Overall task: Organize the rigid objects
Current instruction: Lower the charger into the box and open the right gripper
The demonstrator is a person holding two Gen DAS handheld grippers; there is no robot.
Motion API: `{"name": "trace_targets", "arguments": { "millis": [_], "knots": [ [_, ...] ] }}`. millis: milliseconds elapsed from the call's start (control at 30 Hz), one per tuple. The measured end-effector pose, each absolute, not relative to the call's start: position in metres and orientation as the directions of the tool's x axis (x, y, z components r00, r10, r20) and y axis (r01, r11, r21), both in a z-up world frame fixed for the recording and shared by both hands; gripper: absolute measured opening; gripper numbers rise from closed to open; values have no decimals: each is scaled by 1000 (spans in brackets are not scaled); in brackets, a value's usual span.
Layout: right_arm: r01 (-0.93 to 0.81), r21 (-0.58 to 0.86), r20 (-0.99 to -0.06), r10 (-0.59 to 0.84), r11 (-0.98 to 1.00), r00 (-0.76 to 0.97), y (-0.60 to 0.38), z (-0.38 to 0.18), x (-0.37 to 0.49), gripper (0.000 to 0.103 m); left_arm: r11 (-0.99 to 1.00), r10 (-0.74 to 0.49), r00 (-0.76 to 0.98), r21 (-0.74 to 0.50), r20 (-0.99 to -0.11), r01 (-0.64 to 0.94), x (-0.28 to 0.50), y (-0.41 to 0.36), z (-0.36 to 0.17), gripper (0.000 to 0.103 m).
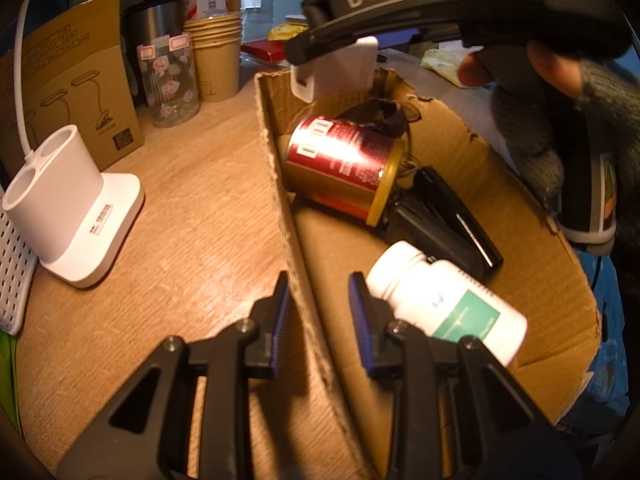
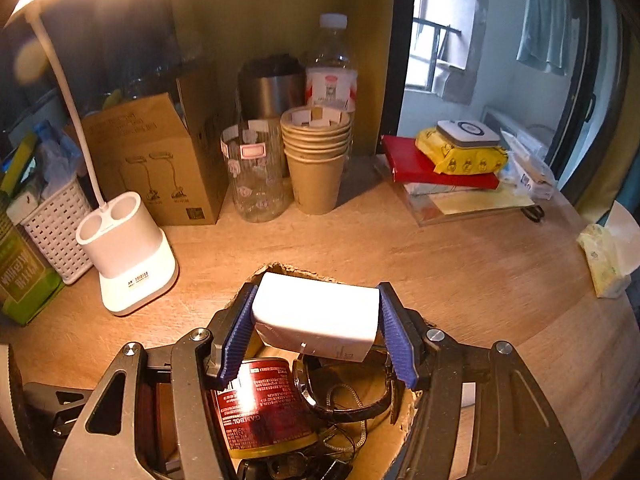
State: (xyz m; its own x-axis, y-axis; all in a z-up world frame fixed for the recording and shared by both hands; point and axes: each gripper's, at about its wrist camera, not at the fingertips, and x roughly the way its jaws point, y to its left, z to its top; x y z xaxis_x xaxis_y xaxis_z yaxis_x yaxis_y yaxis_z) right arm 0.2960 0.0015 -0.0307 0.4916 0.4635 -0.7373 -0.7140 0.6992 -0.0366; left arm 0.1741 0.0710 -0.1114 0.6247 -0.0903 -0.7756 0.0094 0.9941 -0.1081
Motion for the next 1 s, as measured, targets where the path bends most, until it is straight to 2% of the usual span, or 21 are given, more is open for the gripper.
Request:
{"name": "trace_targets", "arguments": {
  "millis": [500,833,1000],
  "knots": [
    [-728,-49,-815,393,684,425,18,-50,305,62,994,-88,625,-108,-775,7,173,73,-111,30],
    [-732,-23,-797,430,681,425,12,-45,303,63,994,-89,625,-109,-776,7,174,74,-111,30],
    [-714,-21,-739,470,699,482,-3,-32,295,63,994,-90,625,-110,-776,6,174,74,-111,30]
  ]
}}
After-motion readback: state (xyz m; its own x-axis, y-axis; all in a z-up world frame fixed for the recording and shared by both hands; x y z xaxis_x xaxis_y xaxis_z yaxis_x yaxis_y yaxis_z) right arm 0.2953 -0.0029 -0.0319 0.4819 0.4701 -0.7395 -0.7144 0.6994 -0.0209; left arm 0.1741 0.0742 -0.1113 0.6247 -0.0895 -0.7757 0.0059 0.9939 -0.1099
